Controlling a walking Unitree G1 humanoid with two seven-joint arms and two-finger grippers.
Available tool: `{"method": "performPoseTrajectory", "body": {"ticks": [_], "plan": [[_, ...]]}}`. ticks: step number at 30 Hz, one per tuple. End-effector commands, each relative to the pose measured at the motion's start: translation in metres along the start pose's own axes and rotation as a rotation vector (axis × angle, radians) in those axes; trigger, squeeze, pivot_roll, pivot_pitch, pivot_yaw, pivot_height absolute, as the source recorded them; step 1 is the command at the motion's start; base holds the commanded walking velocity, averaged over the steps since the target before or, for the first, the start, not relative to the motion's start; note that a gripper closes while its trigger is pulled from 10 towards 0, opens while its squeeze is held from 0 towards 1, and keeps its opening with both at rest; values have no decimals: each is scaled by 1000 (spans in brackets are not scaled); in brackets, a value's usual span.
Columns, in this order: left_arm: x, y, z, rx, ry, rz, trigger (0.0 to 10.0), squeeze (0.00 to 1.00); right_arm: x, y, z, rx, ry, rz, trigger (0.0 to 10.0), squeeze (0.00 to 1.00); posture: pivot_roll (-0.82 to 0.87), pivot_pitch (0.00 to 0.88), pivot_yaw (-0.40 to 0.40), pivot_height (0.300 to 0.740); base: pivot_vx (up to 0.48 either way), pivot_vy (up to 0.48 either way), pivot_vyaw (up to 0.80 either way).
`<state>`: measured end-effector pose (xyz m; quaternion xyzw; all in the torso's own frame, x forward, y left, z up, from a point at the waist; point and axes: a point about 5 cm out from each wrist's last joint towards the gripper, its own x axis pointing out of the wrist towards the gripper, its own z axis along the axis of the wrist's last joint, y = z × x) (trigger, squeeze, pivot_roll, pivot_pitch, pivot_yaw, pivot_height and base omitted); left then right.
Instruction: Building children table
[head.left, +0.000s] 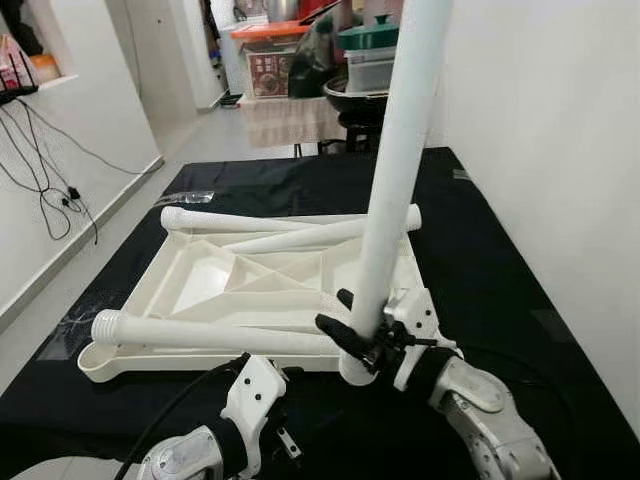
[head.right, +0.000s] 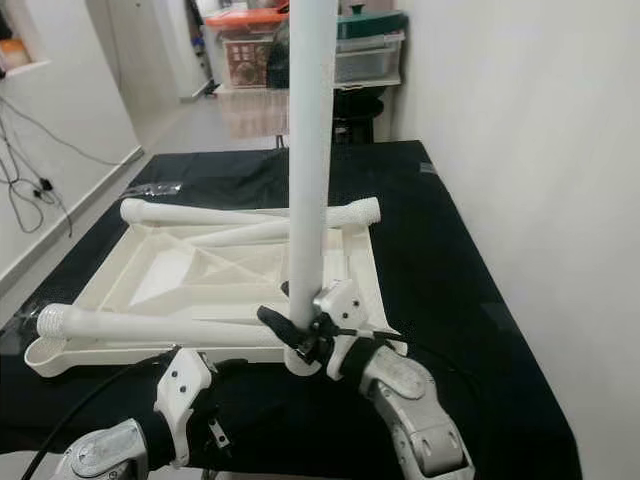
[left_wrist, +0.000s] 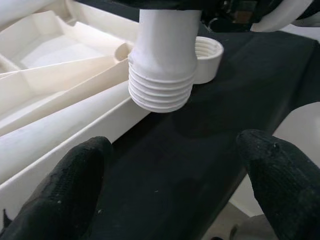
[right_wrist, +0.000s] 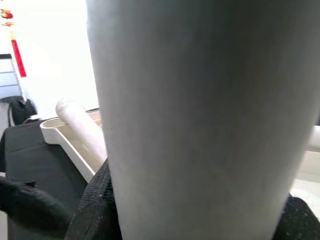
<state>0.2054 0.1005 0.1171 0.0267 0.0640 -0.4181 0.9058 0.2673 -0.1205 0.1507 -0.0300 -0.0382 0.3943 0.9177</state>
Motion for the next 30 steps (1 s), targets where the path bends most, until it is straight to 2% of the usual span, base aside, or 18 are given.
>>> {"method": "performPoseTrajectory", "body": {"ticks": [1, 2, 3, 4, 9, 13, 15, 17, 23, 24, 26, 27, 30], "plan": [[-2, -2, -2, 2, 29, -29, 10000, 0, 2, -3, 5, -27, -19, 2, 10000, 0, -51, 0, 61, 740, 0, 0, 0], [-3, -5, -2, -10, 34, -61, 8118, 0, -2, -9, 6, -34, -8, 10, 10000, 0, -49, 0, 51, 740, 0, 0, 0], [-3, -5, -2, -10, 34, -61, 8118, 0, -2, -9, 6, -34, -8, 10, 10000, 0, -49, 0, 51, 740, 0, 0, 0], [-4, -8, -2, -20, 36, -85, 0, 0, -6, -14, 7, -38, 1, 21, 10000, 0, -51, 0, 50, 740, 0, 0, 0], [-6, -12, -1, -36, 36, -124, 0, 0, -14, -21, 9, -52, 21, 48, 10000, 0, -50, 2, 47, 740, 0, 0, 0], [-9, -18, 2, -35, 30, -156, 0, 0, -23, -41, 15, -61, 30, 18, 10000, 0, -38, 51, 43, 740, 0, 0, 0], [-9, -18, 2, -35, 30, -156, 0, 0, -23, -41, 15, -61, 30, 18, 10000, 0, -38, 51, 43, 740, 0, 0, 0], [-11, -19, 6, -25, 24, -162, 0, 0, -31, -52, 25, -63, 24, 31, 10000, 0, -35, 94, 39, 740, 0, 0, 0], [-11, -18, 15, -19, -1, -147, 0, 0, -34, -65, 38, -57, 13, 53, 10000, 0, -36, 132, 41, 740, 0, 0, 0], [-11, -18, 17, -17, -6, -134, 5255, 0, -35, -70, 43, -40, -5, 61, 10000, 0, -31, 149, 43, 740, 0, 0, 0], [-12, -18, 19, -16, -6, -127, 5255, 0, -35, -73, 47, -28, -18, 70, 10000, 0, -31, 149, 43, 740, 0, 0, 0], [-12, -17, 20, -14, -10, -119, 10000, 0, -35, -77, 51, -21, -27, 98, 10000, 0, -26, 167, 45, 740, 0, 0, 0], [-14, -17, 23, -10, -16, -114, 10000, 0, -36, -79, 55, -14, -20, 169, 10000, 0, -24, 180, 47, 740, 0, 0, 0]]}}
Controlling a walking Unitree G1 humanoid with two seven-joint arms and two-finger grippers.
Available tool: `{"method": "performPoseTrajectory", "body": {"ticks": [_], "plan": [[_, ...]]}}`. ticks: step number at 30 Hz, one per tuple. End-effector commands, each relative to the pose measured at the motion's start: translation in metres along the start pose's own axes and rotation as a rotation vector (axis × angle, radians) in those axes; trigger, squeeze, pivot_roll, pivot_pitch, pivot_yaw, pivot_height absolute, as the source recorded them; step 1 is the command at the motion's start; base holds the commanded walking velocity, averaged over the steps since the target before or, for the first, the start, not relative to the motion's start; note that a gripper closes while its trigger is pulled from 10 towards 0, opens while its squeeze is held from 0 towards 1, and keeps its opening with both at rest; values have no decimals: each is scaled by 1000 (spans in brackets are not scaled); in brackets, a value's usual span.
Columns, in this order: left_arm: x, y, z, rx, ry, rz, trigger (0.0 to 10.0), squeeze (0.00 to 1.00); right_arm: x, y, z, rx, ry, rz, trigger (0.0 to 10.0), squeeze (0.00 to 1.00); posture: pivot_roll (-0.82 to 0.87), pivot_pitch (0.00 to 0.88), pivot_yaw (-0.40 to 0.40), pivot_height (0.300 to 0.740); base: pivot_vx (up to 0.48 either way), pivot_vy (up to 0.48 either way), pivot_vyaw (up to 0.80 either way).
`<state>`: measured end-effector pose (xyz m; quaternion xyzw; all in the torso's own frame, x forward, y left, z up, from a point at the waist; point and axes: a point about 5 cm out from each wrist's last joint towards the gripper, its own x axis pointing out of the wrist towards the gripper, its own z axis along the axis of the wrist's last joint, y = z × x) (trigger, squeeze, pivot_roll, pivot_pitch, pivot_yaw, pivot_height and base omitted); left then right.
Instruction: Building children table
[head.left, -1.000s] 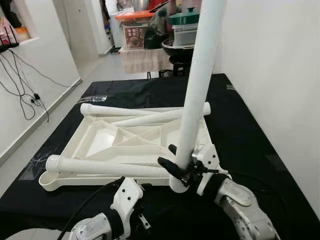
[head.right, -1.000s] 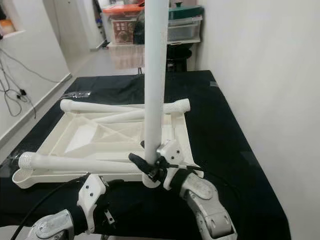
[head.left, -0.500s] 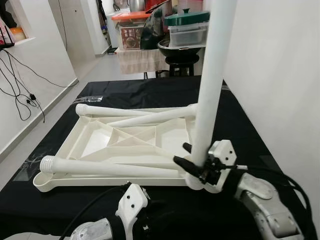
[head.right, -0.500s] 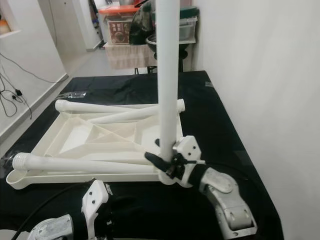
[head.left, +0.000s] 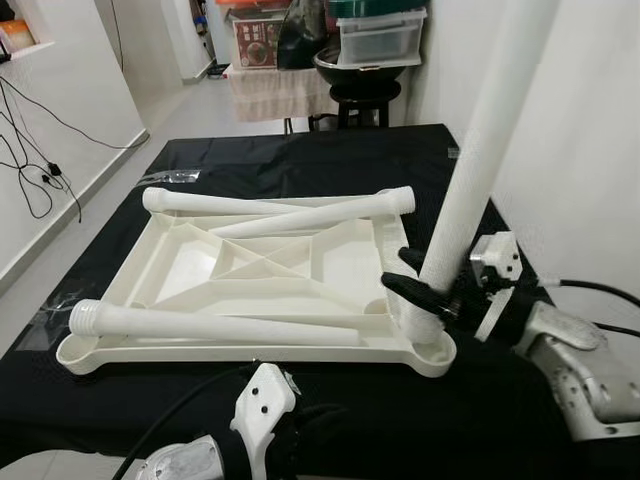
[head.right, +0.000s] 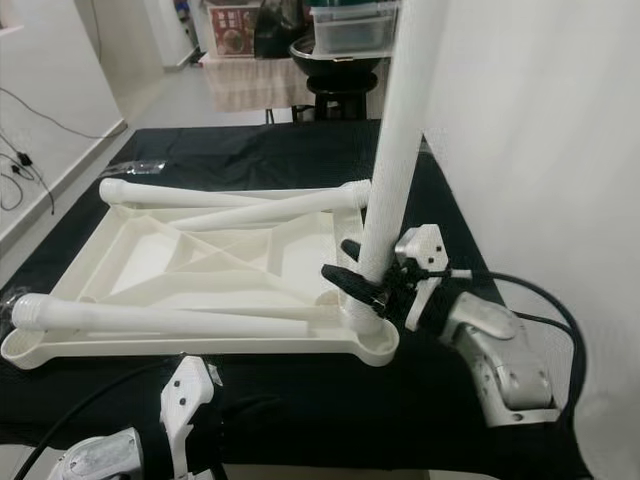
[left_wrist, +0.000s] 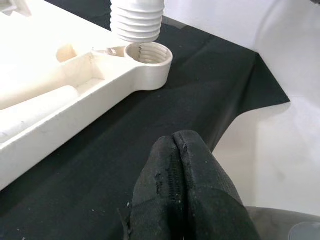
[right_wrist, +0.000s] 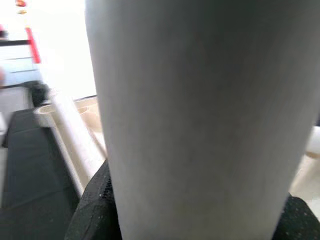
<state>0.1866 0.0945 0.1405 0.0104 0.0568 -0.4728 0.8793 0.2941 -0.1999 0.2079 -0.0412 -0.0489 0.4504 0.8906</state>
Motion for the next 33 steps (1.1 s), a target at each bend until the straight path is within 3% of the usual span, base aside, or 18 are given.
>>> {"method": "performPoseTrajectory", "body": {"ticks": [1, 6, 11, 17, 33], "plan": [[-3, 1, 1, 5, 11, 10, 10000, 0, 1, 0, 3, 13, -5, 44, 10000, 0, -24, 180, 47, 740, 0, 0, 0], [-8, -6, 5, -4, 5, -8, 10000, 0, -4, -3, 8, 10, 37, 190, 10000, 0, -16, 222, 52, 740, 0, 0, 0], [-11, -10, 7, -5, 10, -17, 10000, 0, -7, -7, 11, 7, 36, 224, 10000, 0, -1, 243, 58, 740, 0, 0, 0], [-16, -13, 8, -10, 20, -25, 10000, 0, -14, -2, 8, 30, 82, 337, 10000, 0, 12, 264, 74, 740, 0, 0, 0], [-23, -15, 8, -26, 46, -31, 10000, 0, -25, -10, 1, -28, 177, 367, 10000, 0, 19, 263, 95, 740, 0, 0, 0]]}}
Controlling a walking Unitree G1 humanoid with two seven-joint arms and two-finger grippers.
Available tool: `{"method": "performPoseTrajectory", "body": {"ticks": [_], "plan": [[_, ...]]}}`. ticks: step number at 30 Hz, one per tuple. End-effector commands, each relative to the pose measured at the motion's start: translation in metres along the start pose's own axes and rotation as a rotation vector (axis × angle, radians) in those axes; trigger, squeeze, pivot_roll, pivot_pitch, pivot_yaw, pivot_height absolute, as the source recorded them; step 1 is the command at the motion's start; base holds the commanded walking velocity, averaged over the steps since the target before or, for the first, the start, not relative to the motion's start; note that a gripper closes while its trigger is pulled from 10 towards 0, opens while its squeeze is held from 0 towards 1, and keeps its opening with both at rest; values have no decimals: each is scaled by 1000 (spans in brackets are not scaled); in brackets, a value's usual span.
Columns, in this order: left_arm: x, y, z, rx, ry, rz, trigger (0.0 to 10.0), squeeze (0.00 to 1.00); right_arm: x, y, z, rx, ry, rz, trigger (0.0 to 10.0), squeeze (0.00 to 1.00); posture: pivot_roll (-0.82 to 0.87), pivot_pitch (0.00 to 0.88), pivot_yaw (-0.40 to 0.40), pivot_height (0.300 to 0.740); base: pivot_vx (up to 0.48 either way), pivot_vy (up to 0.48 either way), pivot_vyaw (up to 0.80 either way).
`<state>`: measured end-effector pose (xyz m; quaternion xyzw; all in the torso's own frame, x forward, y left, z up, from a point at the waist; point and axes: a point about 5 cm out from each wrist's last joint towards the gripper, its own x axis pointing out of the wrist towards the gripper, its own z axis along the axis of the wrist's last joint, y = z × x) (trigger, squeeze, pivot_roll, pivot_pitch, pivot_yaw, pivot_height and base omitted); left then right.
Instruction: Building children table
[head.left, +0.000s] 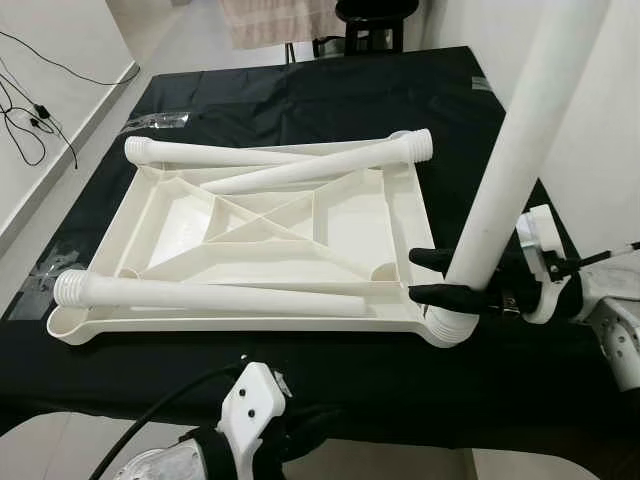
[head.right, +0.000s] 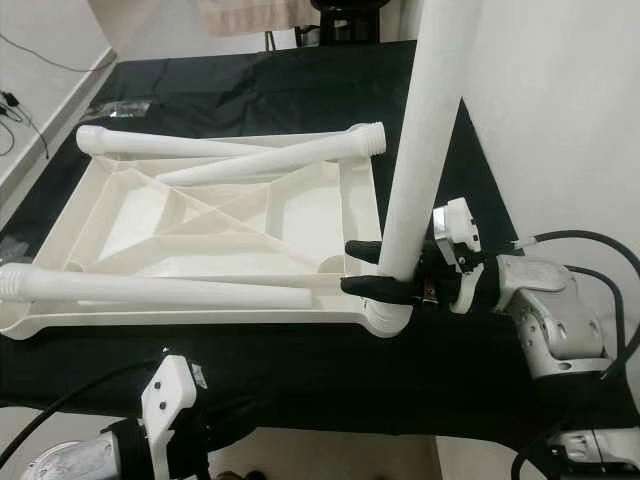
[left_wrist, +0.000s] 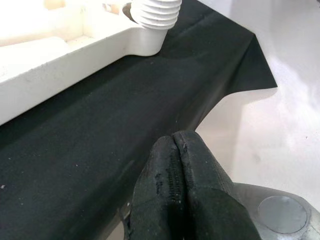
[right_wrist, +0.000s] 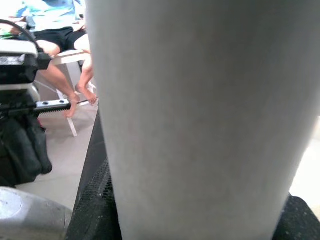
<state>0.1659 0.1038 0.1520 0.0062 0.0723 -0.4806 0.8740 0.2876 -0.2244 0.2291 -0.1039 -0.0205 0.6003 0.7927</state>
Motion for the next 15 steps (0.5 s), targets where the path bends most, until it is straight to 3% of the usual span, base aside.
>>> {"method": "performPoseTrajectory", "body": {"ticks": [1, 15], "plan": [[-4, -2, -1, -6, 24, -13, 10000, 0, 3, 6, -21, 66, 77, 21, 10000, 0, 20, 261, 97, 740, 0, 0, 0], [-6, -4, -2, -14, 39, -20, 10000, 0, 31, 4, -24, 29, 70, 78, 10000, 0, 29, 254, 103, 740, 0, 0, 0]]}}
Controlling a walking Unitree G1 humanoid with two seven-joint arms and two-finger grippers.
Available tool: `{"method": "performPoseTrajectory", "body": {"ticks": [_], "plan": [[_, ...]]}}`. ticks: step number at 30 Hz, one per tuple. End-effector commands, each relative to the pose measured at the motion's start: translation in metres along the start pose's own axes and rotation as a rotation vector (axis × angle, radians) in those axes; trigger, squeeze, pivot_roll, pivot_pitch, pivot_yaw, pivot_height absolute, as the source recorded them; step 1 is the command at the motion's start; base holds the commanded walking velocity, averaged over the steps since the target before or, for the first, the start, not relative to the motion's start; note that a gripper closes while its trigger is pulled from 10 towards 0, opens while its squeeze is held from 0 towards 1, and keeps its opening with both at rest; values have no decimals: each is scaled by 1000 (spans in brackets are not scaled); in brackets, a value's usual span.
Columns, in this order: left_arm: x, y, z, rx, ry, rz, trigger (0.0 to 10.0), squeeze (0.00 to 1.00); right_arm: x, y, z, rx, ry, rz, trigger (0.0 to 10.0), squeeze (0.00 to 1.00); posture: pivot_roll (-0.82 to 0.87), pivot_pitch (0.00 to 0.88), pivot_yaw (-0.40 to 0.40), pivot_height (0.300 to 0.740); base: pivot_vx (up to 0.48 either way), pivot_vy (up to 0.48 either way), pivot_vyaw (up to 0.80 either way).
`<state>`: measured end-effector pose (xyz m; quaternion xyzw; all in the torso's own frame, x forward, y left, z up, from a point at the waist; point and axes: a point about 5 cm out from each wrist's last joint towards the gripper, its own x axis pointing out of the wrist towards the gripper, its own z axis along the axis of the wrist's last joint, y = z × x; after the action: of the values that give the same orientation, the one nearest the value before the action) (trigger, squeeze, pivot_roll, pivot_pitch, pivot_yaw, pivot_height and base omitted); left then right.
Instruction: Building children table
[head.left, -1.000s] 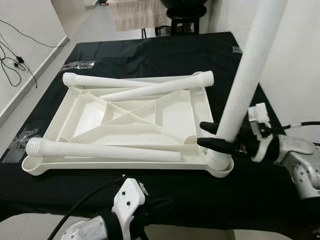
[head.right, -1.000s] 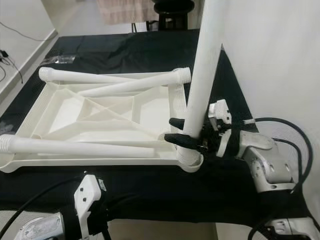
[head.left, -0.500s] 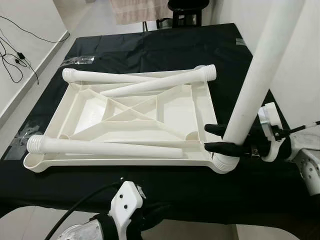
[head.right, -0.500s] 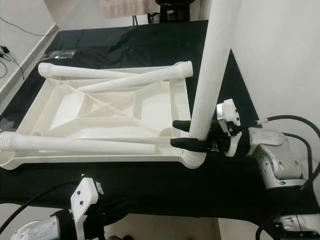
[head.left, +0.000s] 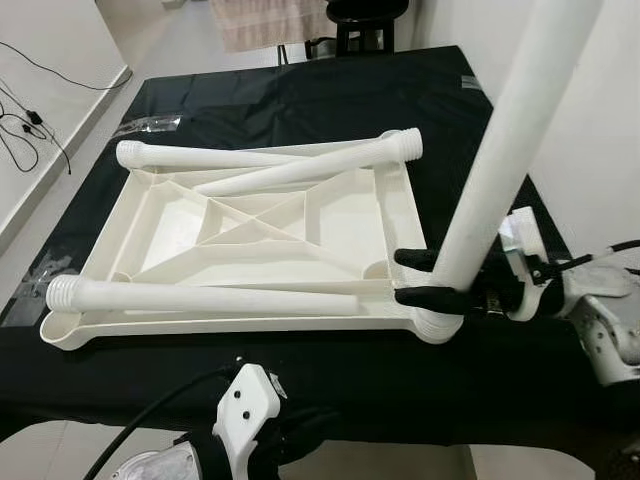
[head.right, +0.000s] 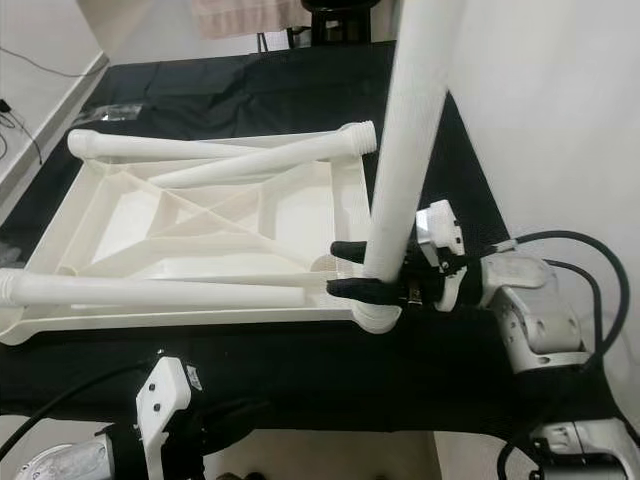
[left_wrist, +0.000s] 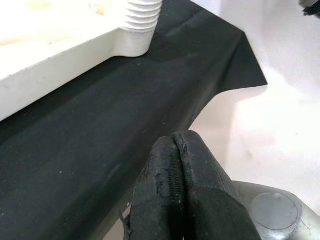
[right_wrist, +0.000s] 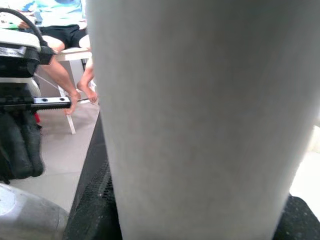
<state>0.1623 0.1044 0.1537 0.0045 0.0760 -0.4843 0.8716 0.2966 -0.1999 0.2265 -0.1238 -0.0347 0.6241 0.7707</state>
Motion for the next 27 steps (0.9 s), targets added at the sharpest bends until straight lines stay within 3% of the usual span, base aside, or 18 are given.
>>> {"method": "performPoseTrajectory", "body": {"ticks": [1, 9, 19, 27], "plan": [[-3, -2, -3, -8, 34, -11, 10000, 0, 5, 6, -24, 83, 71, 18, 10000, 0, 29, 254, 103, 740, 0, 0, 0], [-4, -4, -2, -18, 34, -15, 10000, 0, 8, -4, -17, 63, 66, 24, 10000, 0, 33, 266, 103, 740, 0, 0, 0], [-8, -7, 0, -32, 36, -14, 10000, 0, -11, -13, -18, 111, 97, 23, 10000, 0, 40, 288, 108, 740, 0, 0, 0], [-8, -6, 0, -39, 38, -17, 10000, 0, -18, -11, -18, 138, 106, 43, 10000, 0, 43, 296, 113, 740, 0, 0, 0]]}}
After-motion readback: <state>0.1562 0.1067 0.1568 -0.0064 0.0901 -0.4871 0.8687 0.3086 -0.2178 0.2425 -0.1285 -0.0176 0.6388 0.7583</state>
